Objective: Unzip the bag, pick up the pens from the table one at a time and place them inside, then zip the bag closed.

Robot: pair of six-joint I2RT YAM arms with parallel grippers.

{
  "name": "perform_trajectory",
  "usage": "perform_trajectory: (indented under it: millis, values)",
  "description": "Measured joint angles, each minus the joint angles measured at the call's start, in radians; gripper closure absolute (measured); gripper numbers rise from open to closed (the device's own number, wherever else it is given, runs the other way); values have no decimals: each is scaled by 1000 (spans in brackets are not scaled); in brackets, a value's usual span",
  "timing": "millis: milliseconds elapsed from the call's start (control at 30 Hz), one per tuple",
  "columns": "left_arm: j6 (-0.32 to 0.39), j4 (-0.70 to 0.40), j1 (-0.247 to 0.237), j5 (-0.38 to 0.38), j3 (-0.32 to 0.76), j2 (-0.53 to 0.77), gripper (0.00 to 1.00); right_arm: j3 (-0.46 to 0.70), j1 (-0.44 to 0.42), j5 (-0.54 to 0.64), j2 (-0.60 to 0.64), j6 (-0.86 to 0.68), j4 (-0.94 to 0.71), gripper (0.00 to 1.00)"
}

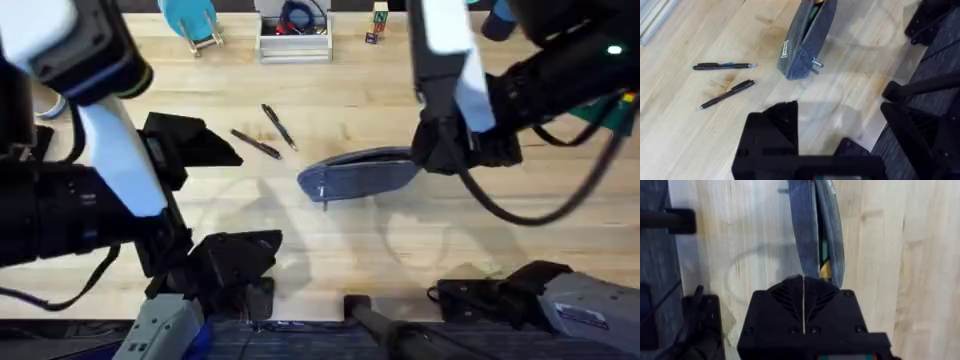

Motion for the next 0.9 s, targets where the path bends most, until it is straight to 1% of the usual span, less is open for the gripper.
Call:
perform_trajectory:
  millis: [300,567,900]
  values:
    - [0,0,0,0,0,0,5,0,0,64,97,-27,7,971]
    - [0,0,0,0,0,0,5,0,0,69,146,-48,15,971]
    - [0,0,0,0,0,0,6,0,0,69,234,-80,75,971]
